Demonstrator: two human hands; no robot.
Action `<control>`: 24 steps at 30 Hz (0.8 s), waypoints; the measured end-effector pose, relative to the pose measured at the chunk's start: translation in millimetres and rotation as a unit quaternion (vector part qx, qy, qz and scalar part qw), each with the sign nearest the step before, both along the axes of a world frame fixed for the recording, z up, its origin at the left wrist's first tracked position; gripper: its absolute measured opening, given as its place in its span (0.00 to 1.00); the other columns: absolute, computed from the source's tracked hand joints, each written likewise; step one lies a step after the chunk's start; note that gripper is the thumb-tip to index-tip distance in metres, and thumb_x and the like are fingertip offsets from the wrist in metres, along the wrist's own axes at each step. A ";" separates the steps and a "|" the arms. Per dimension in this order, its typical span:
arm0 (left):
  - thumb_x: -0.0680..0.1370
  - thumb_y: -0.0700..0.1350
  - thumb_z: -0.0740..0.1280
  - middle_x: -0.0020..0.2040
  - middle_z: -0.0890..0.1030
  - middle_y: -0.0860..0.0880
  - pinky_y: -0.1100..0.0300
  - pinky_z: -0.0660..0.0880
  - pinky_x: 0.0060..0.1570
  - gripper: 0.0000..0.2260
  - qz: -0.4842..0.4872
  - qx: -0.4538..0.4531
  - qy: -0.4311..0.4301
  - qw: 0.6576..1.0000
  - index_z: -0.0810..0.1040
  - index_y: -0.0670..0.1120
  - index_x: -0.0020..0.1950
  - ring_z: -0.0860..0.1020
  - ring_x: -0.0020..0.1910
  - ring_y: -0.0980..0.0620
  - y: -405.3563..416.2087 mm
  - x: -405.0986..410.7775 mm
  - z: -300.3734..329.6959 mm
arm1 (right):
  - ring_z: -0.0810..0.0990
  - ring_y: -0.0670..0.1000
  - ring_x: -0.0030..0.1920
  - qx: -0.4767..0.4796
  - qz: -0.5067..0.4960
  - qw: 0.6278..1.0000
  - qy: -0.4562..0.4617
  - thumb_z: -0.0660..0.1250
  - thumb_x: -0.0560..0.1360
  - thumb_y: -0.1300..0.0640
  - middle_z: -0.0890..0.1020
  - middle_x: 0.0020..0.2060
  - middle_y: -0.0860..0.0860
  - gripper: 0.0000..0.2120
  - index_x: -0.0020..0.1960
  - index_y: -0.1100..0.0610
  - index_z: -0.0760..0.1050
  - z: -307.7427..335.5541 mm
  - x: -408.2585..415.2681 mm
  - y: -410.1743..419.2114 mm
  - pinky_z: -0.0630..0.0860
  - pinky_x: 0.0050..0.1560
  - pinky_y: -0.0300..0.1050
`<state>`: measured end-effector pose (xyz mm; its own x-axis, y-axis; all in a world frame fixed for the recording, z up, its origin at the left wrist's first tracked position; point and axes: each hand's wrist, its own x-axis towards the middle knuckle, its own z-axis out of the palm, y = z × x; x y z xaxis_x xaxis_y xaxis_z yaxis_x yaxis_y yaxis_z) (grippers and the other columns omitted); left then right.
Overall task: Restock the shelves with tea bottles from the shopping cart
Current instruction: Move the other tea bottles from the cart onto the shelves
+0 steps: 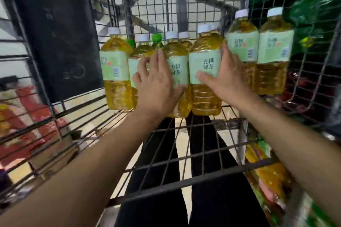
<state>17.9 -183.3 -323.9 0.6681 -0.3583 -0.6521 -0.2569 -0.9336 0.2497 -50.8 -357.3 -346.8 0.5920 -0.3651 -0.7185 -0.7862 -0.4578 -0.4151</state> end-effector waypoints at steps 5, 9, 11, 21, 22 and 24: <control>0.74 0.56 0.74 0.83 0.55 0.47 0.40 0.58 0.71 0.47 0.046 -0.024 -0.002 0.999 0.49 0.44 0.83 0.51 0.79 0.42 -6.3 -6.4 5.4 | 0.66 0.56 0.70 0.049 -0.070 0.996 -0.004 0.76 0.72 0.45 0.66 0.68 0.55 0.45 0.80 0.53 0.54 -2.2 2.6 -0.2 0.67 0.73 0.59; 0.76 0.49 0.73 0.83 0.52 0.46 0.42 0.55 0.73 0.44 0.082 -0.069 0.019 0.994 0.49 0.43 0.83 0.51 0.80 0.43 -18.8 -14.5 8.6 | 0.66 0.56 0.72 0.055 -0.132 0.989 -0.027 0.75 0.73 0.45 0.65 0.70 0.54 0.44 0.80 0.51 0.55 -1.3 -2.8 -2.7 0.68 0.73 0.60; 0.77 0.46 0.71 0.83 0.52 0.46 0.40 0.56 0.72 0.41 0.102 -0.097 0.021 0.990 0.51 0.44 0.83 0.52 0.80 0.43 -28.7 -19.8 8.0 | 0.67 0.56 0.72 0.058 -0.172 0.983 -0.034 0.75 0.70 0.43 0.66 0.71 0.53 0.46 0.81 0.48 0.53 1.0 -7.2 -4.9 0.70 0.71 0.61; 0.74 0.50 0.73 0.78 0.60 0.49 0.45 0.68 0.64 0.39 0.164 -0.179 0.035 0.969 0.56 0.49 0.80 0.64 0.74 0.50 -37.8 -20.2 -9.6 | 0.80 0.50 0.60 0.087 -0.327 0.940 -0.049 0.75 0.67 0.41 0.70 0.69 0.50 0.50 0.76 0.37 0.44 3.5 -20.2 -10.6 0.83 0.52 0.45; 0.74 0.55 0.73 0.77 0.60 0.48 0.45 0.67 0.67 0.41 0.189 -0.171 0.046 0.966 0.56 0.47 0.80 0.63 0.74 0.49 -33.7 -20.1 -9.8 | 0.79 0.51 0.61 0.092 -0.335 0.937 -0.039 0.75 0.64 0.38 0.69 0.70 0.51 0.51 0.76 0.35 0.44 5.2 -18.8 -6.9 0.82 0.56 0.50; 0.73 0.61 0.71 0.74 0.65 0.47 0.40 0.69 0.70 0.40 0.227 -0.139 0.081 0.960 0.58 0.47 0.78 0.67 0.72 0.47 -29.0 -24.3 -9.7 | 0.79 0.51 0.60 0.112 -0.328 0.938 -0.005 0.75 0.66 0.36 0.72 0.68 0.51 0.50 0.77 0.37 0.47 6.3 -19.4 -1.2 0.81 0.59 0.54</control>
<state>-6.5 -212.3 -333.5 0.6953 -0.2288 -0.6813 0.2245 -0.8314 0.5083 -70.2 -358.5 -340.5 0.2988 -0.4946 -0.8162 -0.8639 0.2231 -0.4515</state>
